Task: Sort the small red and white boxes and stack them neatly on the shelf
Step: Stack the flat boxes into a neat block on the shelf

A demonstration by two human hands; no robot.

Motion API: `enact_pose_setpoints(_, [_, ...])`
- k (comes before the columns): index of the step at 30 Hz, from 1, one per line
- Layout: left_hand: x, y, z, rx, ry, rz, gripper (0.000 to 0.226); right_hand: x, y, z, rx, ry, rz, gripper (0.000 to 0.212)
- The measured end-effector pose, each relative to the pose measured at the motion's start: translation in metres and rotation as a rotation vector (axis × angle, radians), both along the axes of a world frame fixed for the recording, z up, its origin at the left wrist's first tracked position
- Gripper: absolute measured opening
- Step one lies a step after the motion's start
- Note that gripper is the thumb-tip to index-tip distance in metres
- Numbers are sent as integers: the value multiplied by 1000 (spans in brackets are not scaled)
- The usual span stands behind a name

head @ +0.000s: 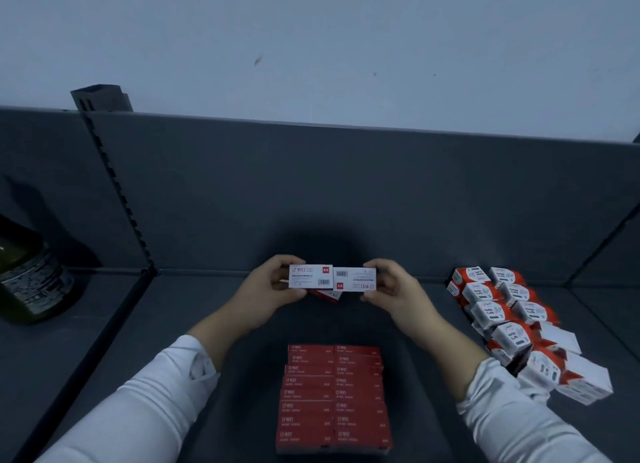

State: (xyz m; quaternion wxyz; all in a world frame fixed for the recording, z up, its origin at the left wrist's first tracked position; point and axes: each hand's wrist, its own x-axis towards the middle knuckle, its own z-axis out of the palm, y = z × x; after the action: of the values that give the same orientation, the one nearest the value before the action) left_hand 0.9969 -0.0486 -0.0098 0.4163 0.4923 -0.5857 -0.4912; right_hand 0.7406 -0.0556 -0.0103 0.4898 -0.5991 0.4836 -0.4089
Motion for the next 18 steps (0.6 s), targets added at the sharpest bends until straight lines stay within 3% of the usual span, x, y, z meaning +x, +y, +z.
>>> enact_pose_setpoints(7, [-11,10,15,10,178,4,38,-8,14,21,-10,-130,-9,44])
enact_pose_setpoints(18, [-17,33,31,-28,251,45,38,-9,35,35,-46,-216,34,41])
